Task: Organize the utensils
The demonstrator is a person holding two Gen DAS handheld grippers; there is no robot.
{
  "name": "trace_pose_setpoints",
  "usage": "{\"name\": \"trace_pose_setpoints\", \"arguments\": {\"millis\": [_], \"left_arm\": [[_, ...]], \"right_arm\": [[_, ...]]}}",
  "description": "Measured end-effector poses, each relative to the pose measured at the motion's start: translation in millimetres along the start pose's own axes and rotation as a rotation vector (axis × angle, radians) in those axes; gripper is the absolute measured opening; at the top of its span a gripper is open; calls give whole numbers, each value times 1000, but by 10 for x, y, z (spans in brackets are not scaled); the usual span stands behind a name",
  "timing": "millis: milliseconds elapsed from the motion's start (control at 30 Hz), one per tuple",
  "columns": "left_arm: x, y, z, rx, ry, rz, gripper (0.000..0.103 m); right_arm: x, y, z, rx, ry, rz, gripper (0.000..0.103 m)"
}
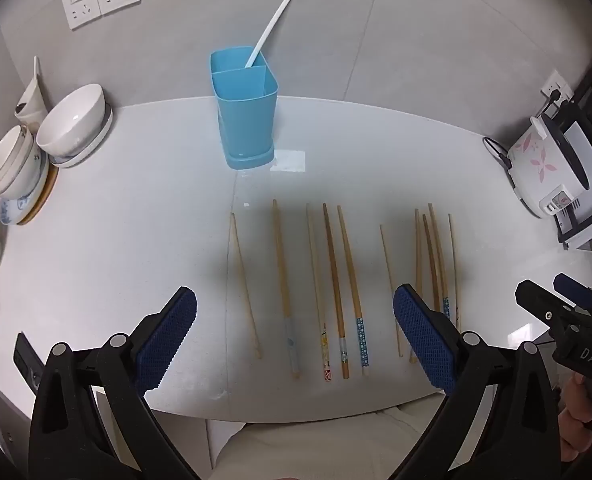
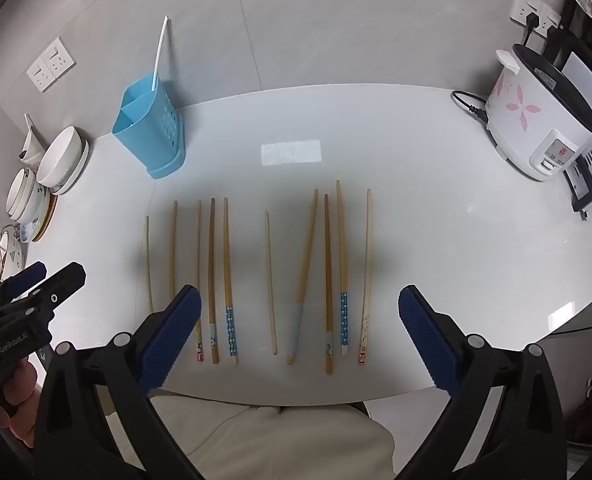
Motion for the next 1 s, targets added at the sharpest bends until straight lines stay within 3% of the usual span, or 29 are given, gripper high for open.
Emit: {"name": "trace_pose_setpoints", "arguments": {"millis": [1000], "left_arm": [[-131, -49, -60, -10, -28, -3, 97]], "right_arm": [[-131, -23, -198, -15, -20, -12, 95]]}}
Point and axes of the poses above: each gripper's, at about its wrist camera, not at the fingertips, and x roughly against the way its jaws point, y to its left, z to its underside, the point moved 9 cm from there along -x, roughly the way its jaws point, and after that the axes turned 13 degrees about z, right-handed, at the moved point
